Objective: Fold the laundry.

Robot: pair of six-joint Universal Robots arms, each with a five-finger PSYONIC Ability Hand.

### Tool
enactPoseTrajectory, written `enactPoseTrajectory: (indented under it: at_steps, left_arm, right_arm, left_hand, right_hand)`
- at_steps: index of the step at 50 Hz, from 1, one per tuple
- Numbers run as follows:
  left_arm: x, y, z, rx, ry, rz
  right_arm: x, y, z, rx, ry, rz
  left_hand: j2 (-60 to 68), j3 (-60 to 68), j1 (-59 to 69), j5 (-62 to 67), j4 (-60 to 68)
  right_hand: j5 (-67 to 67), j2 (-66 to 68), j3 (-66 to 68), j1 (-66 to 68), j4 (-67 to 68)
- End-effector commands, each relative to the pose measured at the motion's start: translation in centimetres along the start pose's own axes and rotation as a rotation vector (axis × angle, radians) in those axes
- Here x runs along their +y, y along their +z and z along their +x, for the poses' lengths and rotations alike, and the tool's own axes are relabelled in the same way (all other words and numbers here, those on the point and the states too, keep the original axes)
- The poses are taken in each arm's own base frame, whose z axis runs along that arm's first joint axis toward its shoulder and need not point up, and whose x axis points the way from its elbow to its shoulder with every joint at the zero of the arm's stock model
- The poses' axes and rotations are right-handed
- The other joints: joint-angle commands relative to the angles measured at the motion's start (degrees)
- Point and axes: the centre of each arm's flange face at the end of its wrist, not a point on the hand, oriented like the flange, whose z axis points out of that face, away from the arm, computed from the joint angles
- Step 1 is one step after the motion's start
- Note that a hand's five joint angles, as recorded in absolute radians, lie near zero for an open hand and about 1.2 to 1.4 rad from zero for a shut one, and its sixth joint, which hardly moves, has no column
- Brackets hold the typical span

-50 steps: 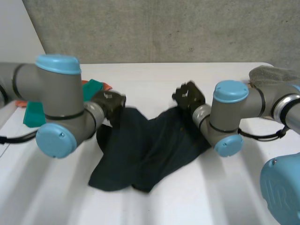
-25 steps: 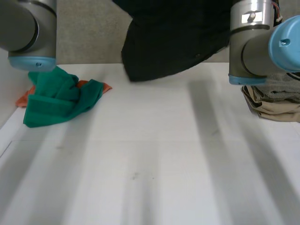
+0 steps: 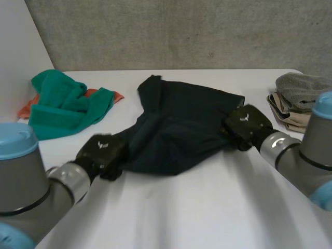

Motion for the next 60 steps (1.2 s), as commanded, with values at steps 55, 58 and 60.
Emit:
enactPoseTrajectory:
  at_steps: [55, 58, 60]
  left_arm:
    - [-8.1, 21.0, -4.9, -0.253, 0.152, 0.586]
    - [-7.7, 20.7, -4.8, -0.259, 0.077, 0.542]
    - [-7.8, 20.2, -4.8, -0.267, 0.054, 0.523]
  right_arm:
    - [1.0, 12.3, 2.5, 0.569, -0.125, 0.228]
    - [-0.2, 12.3, 3.0, 0.618, -0.129, 0.314]
    - [-0.9, 11.6, 3.4, 0.622, -0.118, 0.325]
  left_hand:
    - [-58.6, -58.2, -56.6, -56.2, -58.7]
    - [-58.6, -58.2, -56.6, -56.2, -58.7]
    - [-58.6, -58.2, -56.6, -56.2, -58.7]
  right_hand:
    - [-56.7, -57.5, -58.2, -52.3, -58.7]
    - [-56.7, -57.5, -58.2, -52.3, -58.7]
    - [-56.7, -57.5, -58.2, -52.3, -58.7]
